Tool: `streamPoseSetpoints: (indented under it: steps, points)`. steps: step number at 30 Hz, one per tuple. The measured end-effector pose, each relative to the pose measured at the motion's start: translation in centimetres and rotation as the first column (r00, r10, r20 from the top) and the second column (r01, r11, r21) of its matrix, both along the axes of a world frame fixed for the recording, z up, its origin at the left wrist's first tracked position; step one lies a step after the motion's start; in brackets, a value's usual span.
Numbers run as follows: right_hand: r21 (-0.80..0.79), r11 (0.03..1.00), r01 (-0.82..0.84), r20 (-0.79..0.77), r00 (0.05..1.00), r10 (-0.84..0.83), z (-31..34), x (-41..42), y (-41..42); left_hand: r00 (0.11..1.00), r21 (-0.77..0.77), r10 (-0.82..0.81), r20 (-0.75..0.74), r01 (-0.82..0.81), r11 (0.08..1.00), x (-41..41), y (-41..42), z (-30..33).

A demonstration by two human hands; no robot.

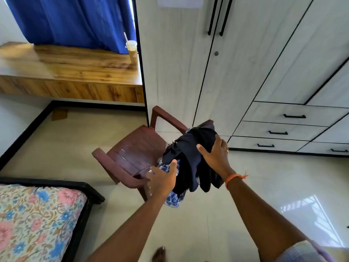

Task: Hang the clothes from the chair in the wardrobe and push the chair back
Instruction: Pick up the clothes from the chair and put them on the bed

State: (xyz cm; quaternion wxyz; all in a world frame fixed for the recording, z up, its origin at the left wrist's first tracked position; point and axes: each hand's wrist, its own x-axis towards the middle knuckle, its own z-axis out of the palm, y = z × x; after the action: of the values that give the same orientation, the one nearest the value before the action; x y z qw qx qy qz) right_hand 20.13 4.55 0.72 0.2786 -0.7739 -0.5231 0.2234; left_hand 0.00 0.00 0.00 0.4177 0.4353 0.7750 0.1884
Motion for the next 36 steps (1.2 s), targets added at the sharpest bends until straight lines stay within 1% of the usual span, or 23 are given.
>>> streamPoseSetpoints:
  steps: [2,4,5,7,9,10,11,12,14,16,18,19,21,22,25,27,30,32,34,35,36]
  points:
    - [-0.023,1.000,0.015,-0.001,1.000,-0.015,-0.3,1.5,1.6,0.994,-0.046,0.097,-0.047,-0.099,0.994,0.5,0.8,-0.9]
    - [-0.087,0.996,0.001,-0.005,1.000,-0.001,-0.8,3.1,3.3,0.967,-0.108,0.252,0.025,-0.248,0.963,1.1,1.5,-1.7]
    - [-0.114,0.993,-0.012,-0.010,1.000,0.011,-1.3,3.9,4.2,0.935,-0.143,0.348,0.073,-0.336,0.931,1.4,1.9,-2.1]
    - [-0.163,0.986,-0.042,-0.073,0.997,0.031,-1.7,5.3,5.6,0.834,-0.200,0.520,0.182,-0.487,0.850,2.0,2.4,-2.3]
    - [-0.217,0.970,-0.113,-0.182,0.981,0.073,-1.9,6.5,7.2,0.694,-0.215,0.640,0.329,-0.605,0.767,2.7,2.7,-2.7]
    - [-0.243,0.959,-0.147,-0.214,0.972,0.095,-2.1,7.1,8.0,0.646,-0.218,0.671,0.365,-0.641,0.736,3.3,2.6,-3.0]
    - [-0.257,0.950,-0.180,-0.229,0.966,0.121,-2.3,7.5,8.8,0.632,-0.203,0.680,0.372,-0.659,0.724,3.9,2.4,-3.0]
    - [-0.252,0.945,-0.207,-0.254,0.957,0.142,-2.5,7.8,9.3,0.637,-0.177,0.682,0.360,-0.671,0.720,4.5,2.2,-2.8]
    - [-0.224,0.939,-0.262,-0.368,0.915,0.167,-3.4,8.5,10.4,0.616,-0.121,0.716,0.329,-0.724,0.679,5.4,2.3,-3.7]
    - [-0.199,0.927,-0.319,-0.526,0.833,0.174,-3.7,8.9,10.9,0.528,-0.114,0.761,0.376,-0.789,0.604,5.8,2.4,-4.8]
    - [-0.174,0.929,-0.327,-0.594,0.787,0.166,-3.5,8.8,10.9,0.470,-0.109,0.764,0.442,-0.817,0.566,6.2,2.3,-5.2]
    - [-0.151,0.936,-0.317,-0.601,0.781,0.168,-3.4,8.7,10.8,0.479,-0.095,0.759,0.441,-0.816,0.570,6.8,2.2,-4.3]
    - [-0.105,0.954,-0.281,-0.593,0.788,0.166,-3.4,8.5,10.4,0.522,-0.024,0.764,0.380,-0.820,0.572,8.1,2.0,-2.8]
    - [-0.091,0.964,-0.250,-0.580,0.800,0.153,-3.2,8.4,10.1,0.520,0.008,0.779,0.350,-0.833,0.553,8.8,1.9,-2.1]
    - [-0.089,0.986,-0.144,-0.541,0.838,0.073,-2.9,7.6,9.0,0.516,0.096,0.808,0.285,-0.854,0.512,10.8,2.0,-1.0]
    - [-0.119,0.990,-0.073,-0.502,0.865,0.004,-2.5,7.1,8.4,0.530,0.119,0.811,0.247,-0.848,0.517,11.7,1.9,-0.8]
    - [-0.165,0.986,-0.034,-0.417,0.908,-0.038,-1.9,6.5,8.3,0.521,0.095,0.825,0.219,-0.853,0.513,12.3,1.6,-0.2]
    - [-0.176,0.983,-0.046,-0.363,0.932,-0.022,-1.6,6.4,8.6,0.469,0.036,0.847,0.252,-0.879,0.476,12.1,1.7,-0.1]
    - [-0.200,0.978,-0.064,-0.343,0.939,-0.009,-1.0,6.2,8.6,0.376,-0.086,0.873,0.309,-0.904,0.420,11.5,1.9,0.4]
    - [-0.216,0.974,-0.073,-0.343,0.939,-0.006,-0.8,6.1,8.6,0.355,-0.115,0.880,0.316,-0.906,0.407,11.0,2.1,0.4]
    - [-0.228,0.970,-0.087,-0.344,0.939,0.003,-0.7,6.0,8.6,0.373,-0.092,0.872,0.316,-0.903,0.420,10.7,2.3,0.8]
